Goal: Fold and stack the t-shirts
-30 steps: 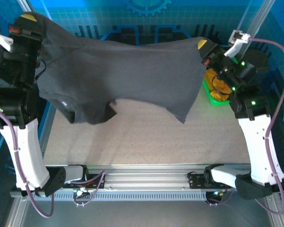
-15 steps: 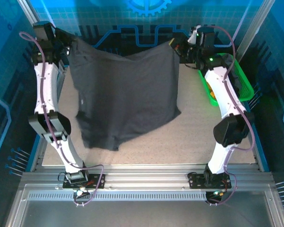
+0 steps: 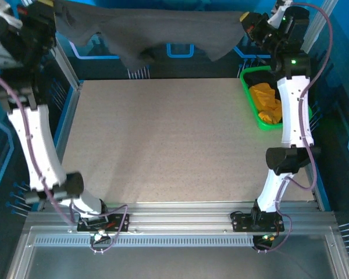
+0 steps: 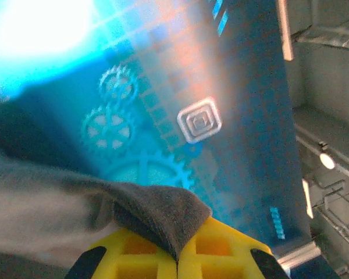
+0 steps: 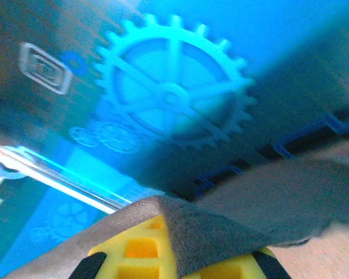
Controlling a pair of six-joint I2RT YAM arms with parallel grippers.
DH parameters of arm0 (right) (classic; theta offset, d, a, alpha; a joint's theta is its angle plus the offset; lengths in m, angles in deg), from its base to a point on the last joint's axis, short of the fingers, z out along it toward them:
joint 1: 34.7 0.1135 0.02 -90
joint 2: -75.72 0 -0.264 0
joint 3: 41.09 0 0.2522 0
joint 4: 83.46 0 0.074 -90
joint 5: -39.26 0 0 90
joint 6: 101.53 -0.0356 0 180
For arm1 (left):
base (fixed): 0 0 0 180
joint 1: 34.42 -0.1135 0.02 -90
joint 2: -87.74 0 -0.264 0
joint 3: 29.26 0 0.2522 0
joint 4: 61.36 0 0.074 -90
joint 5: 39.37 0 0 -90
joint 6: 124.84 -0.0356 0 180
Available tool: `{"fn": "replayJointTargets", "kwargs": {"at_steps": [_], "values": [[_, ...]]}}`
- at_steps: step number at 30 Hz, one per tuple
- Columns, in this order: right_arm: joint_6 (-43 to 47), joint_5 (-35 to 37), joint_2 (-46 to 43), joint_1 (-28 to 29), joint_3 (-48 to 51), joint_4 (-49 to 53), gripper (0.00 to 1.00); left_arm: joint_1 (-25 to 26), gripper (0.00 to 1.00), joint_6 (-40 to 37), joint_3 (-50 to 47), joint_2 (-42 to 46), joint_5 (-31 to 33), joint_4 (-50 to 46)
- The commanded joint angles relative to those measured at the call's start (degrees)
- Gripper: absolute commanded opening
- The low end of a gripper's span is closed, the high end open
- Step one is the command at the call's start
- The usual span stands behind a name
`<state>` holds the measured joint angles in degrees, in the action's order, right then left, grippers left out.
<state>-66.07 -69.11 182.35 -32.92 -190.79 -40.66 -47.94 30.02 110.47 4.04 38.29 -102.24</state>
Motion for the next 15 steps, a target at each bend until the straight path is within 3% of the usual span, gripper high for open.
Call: {"fn": "replayJointTargets", "kwargs": {"at_steps": [1, 4, 7, 11, 13, 15], "values": [[2.97, 5.05, -11.48, -0.78, 19.22, 5.24, 0.0, 5.79, 0.0, 3.3, -24.16, 14.84, 8.75, -7.84], [1.59, 12.64, -22.63, 0.16, 42.01, 5.39, 0.0, 11.83, 0.0, 6.87, -44.59, 25.97, 12.21, -12.7], [1.24, 18.0, -29.97, 0.75, 61.58, 4.48, 0.0, 19.85, 0.02, 12.25, -62.43, 32.8, 11.39, -12.08], [1.95, 19.09, -30.0, 0.11, 75.24, 5.02, 0.48, 25.64, 0.6, 20.03, -81.98, 31.59, 1.85, -3.96], [3.55, 20.19, -27.62, 0.0, 75.94, 7.53, 0.59, 25.87, 0.68, 20.02, -84.08, 28.87, 0.58, -5.01], [5.4, 20.61, -25.34, 0.23, 74.62, 10.32, 0.61, 25.61, 0.68, 17.11, -82.32, 26.41, 1.96, -6.81]]}}
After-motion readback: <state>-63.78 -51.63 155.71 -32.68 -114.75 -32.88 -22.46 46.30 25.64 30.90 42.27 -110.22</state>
